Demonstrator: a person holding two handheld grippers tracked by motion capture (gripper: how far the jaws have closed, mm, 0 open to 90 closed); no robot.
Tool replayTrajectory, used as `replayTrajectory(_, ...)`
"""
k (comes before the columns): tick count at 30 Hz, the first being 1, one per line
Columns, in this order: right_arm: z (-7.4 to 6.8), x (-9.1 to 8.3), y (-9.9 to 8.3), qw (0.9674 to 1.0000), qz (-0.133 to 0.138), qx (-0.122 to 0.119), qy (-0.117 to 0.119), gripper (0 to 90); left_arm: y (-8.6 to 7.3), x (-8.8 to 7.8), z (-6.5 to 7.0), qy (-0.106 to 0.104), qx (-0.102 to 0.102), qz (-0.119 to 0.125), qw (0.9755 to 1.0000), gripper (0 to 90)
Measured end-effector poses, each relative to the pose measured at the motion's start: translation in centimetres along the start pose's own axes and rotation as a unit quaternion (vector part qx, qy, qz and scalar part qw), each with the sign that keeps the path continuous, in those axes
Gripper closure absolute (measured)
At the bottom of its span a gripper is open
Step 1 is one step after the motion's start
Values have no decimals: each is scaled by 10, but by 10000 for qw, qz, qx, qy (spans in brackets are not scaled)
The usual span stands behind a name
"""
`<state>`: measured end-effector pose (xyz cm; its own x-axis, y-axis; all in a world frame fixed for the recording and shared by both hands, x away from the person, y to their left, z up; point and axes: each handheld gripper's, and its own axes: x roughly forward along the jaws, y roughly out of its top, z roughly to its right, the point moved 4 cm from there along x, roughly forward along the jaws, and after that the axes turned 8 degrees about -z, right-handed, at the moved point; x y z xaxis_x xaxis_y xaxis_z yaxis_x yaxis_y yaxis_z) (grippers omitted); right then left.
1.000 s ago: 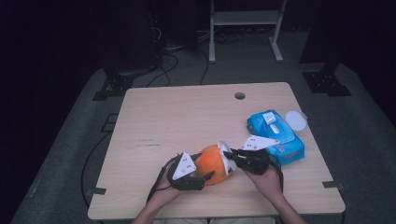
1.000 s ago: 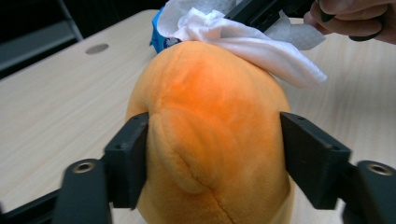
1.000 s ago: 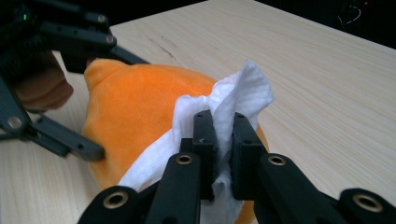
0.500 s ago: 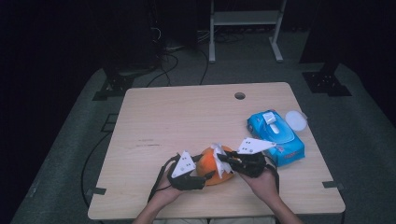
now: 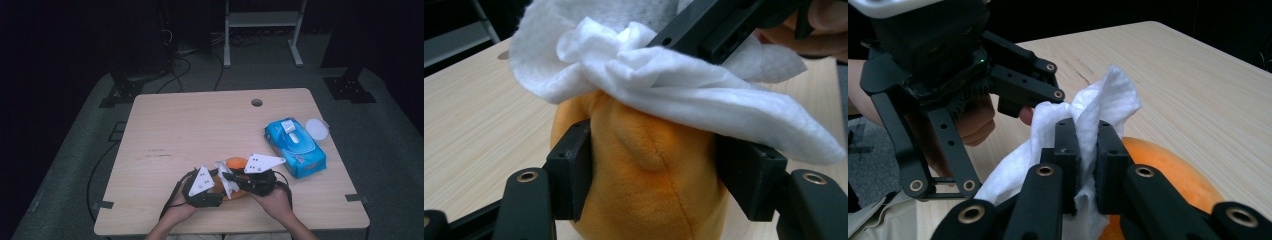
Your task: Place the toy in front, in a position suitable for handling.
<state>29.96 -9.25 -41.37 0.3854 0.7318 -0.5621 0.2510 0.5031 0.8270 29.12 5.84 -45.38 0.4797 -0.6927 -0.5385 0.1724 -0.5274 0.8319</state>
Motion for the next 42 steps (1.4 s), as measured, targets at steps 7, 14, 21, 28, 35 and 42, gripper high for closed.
replayTrajectory(7, 34, -11, -15, 9974, 30, 632, -341, 821, -4, 0, -5, -19, -82, 23, 10000, 365)
replayTrajectory(14, 24, -6, -14, 9990, 89, 396, -163, 821, 2, -6, -13, -219, -397, 147, 9989, 205)
replayTrajectory(21, 31, -9, -16, 9980, -12, 495, -380, 821, -5, -5, -19, -21, -429, -5, 9991, 345)
replayTrajectory(28, 54, -11, -34, 9937, -248, 839, -695, 823, -11, -9, -27, -140, -635, -40, 9979, 357)
replayTrajectory(35, 27, -5, -20, 9982, -58, 217, -559, 819, -7, -11, -31, -82, -636, 78, 9979, 281)
replayTrajectory(42, 48, -6, -31, 9956, -172, 708, -590, 822, -13, -11, -35, 75, -765, -15, 9970, 375)
